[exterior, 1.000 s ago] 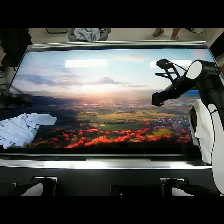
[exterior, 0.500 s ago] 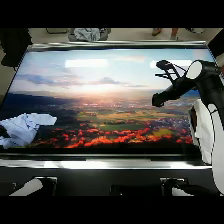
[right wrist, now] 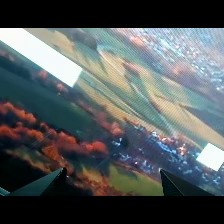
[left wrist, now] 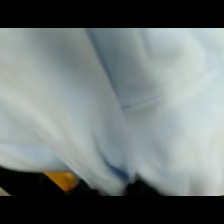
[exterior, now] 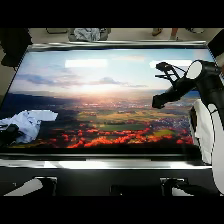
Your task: Fold the shirts.
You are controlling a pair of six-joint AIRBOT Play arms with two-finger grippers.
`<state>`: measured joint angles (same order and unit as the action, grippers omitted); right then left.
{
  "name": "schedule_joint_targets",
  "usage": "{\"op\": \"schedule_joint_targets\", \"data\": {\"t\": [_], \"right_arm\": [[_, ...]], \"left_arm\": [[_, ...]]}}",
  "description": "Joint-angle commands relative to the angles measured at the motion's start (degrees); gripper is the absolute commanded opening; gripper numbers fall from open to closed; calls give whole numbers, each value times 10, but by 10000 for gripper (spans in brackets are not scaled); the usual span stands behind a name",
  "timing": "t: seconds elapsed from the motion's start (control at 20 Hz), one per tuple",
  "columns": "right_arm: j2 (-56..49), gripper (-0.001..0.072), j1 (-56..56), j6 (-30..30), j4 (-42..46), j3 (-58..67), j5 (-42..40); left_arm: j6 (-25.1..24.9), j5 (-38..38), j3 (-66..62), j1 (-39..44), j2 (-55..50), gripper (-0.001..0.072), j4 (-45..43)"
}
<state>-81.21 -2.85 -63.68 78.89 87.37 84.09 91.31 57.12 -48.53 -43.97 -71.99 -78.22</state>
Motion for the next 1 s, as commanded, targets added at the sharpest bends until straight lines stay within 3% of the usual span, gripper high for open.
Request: {"op": "schedule_joint_targets", "data": {"t": [0.0,0.1,0.25,0.45,0.7,0.95], "right_arm": [[0,681,0,0,0,0,5],[0,681,0,0,0,0,8],[4,681,0,19,0,0,5],[47,681,0,31,19,7,-17],[163,681,0,30,91,8,-37],[280,681,0,30,125,8,-28]], "left_arm": [[-17,-4,3,19,-18,36,35],[-69,-18,-14,28,4,35,106],[-105,-69,-73,57,89,34,227],[-155,-111,-156,163,244,33,359],[-147,-141,-176,412,348,32,369],[-129,-141,-171,621,306,33,351]]}}
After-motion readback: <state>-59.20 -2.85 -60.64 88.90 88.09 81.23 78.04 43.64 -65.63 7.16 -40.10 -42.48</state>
